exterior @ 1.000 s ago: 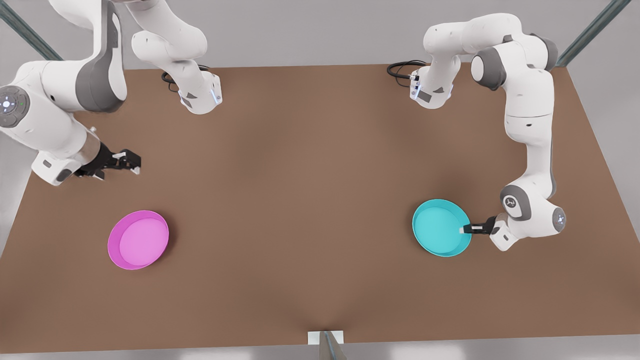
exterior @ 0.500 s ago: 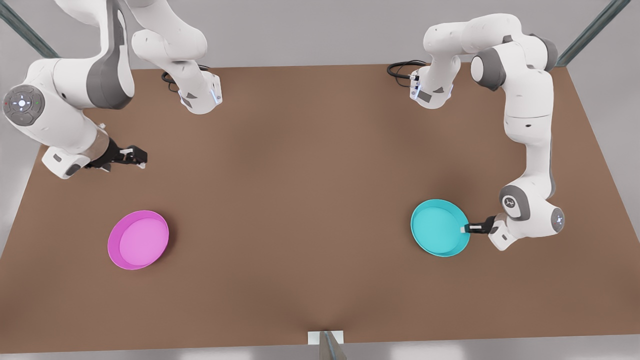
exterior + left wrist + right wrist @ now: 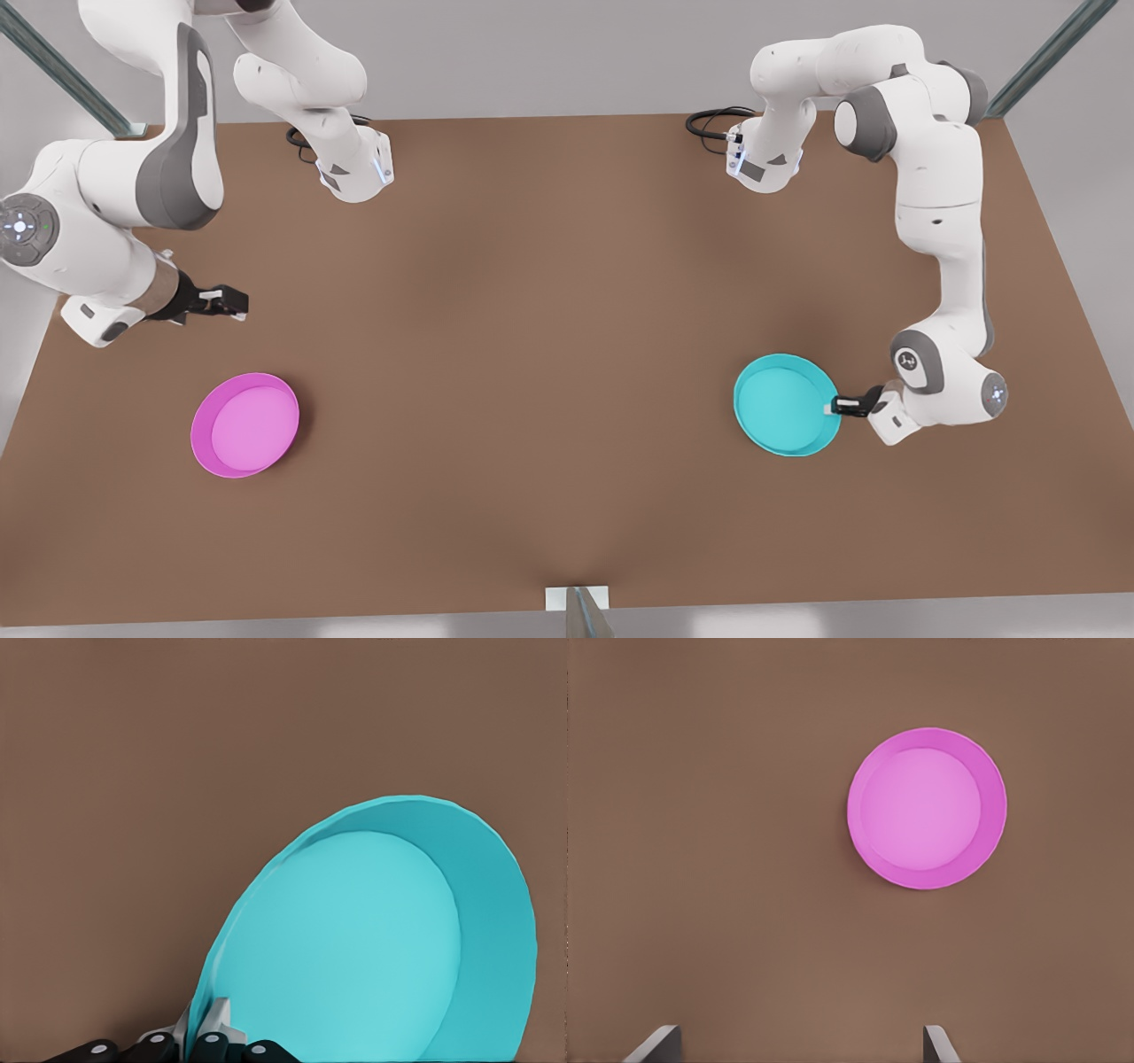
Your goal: Flip the blue plate over with the left arm, and stack the pink plate on top of the blue plate with the right arm
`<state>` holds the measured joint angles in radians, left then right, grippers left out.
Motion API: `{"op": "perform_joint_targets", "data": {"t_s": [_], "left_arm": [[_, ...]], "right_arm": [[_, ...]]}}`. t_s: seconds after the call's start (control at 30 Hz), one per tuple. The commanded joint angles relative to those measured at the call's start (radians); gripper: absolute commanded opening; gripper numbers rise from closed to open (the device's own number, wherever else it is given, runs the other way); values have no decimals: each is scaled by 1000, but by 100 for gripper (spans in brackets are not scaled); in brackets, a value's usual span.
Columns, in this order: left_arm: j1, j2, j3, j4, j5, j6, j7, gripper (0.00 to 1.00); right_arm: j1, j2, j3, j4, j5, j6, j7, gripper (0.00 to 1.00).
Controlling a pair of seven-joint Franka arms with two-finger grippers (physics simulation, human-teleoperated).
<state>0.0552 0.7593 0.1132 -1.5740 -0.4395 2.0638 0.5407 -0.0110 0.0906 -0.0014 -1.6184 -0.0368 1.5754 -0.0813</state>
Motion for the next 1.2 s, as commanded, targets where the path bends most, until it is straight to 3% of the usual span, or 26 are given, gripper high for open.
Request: {"op": "perform_joint_targets", "data": {"t_s": [0.0, 0.23, 0.5, 0.63, 0.9, 1.17], "left_arm": [[0, 0, 0, 0, -73, -4, 4, 21], [-8, -11, -9, 100, -74, -33, -30, 21], [-15, -118, -199, 127, -59, -42, -243, 21], [-116, -152, -214, 127, -10, -41, -395, 21], [-298, -144, -214, 219, 284, -27, -745, 21], [-449, -147, -205, 296, 803, -108, -1047, 21]], "right_arm": [[-11, 0, 0, 0, 0, 0, 0, 100], [-12, -2, 0, 0, 0, 8, 0, 100], [-27, 6, -2, -5, -2, 25, 0, 100], [-29, 6, -2, -5, -2, 25, -2, 100], [-38, -2, 3, 3, 6, 55, -28, 100], [-50, -20, 3, -23, -2, 84, -15, 100]]}}
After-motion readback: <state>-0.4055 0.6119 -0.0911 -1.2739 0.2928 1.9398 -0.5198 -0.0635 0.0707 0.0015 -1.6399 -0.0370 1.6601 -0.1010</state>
